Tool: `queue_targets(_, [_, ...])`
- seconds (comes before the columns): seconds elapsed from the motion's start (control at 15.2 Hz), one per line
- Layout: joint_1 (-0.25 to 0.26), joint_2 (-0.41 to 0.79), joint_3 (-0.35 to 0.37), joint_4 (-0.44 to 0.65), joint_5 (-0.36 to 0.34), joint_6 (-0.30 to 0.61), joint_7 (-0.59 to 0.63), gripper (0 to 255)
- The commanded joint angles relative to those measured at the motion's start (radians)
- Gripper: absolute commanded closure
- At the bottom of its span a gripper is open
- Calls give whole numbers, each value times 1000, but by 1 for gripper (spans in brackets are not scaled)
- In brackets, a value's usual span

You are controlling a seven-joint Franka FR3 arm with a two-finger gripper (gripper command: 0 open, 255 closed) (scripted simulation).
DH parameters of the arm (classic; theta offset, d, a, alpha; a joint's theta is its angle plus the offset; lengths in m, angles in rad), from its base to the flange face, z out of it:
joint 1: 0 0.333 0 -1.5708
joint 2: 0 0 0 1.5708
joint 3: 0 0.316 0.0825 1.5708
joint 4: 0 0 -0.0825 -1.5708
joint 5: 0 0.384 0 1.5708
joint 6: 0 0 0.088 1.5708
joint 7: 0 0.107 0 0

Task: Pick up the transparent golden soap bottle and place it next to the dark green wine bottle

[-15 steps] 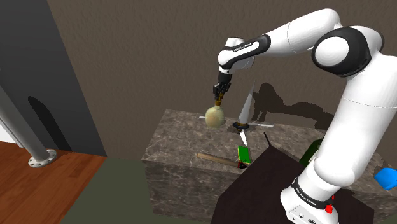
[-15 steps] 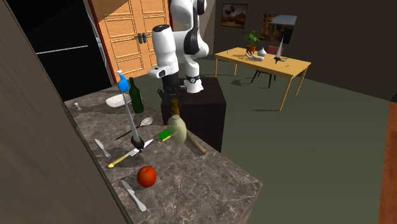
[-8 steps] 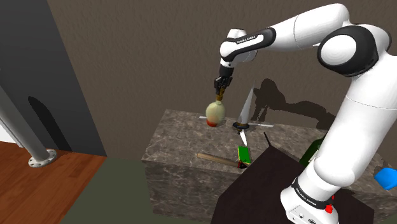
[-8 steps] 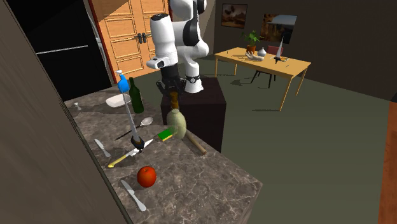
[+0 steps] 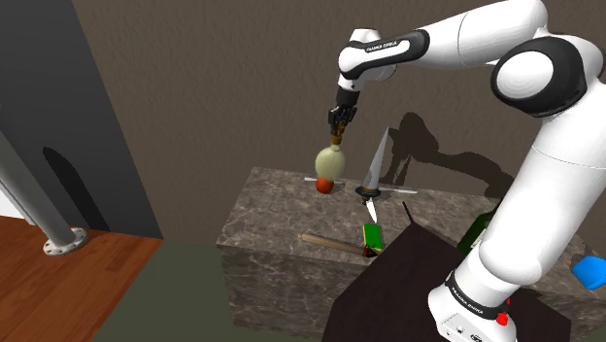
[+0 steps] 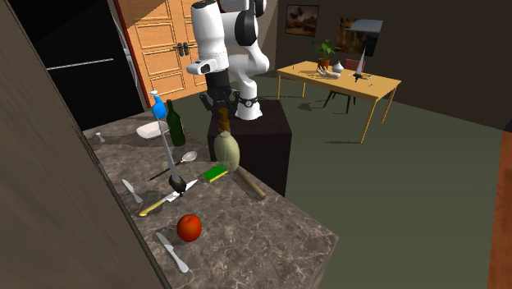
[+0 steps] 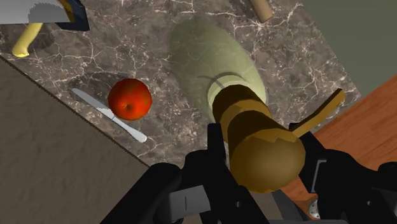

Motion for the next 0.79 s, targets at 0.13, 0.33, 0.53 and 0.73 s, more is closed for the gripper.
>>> queue_targets(0.13, [-1, -9, -1, 45, -4, -53, 5, 255])
queue_targets(0.33, [-1, -14, -2, 79, -6, -92, 9, 255])
queue_targets(0.53, [-2, -17, -2, 116, -7, -131, 13, 255])
queue_targets(0.73, [-2, -18, -3, 154, -9, -171, 16, 255])
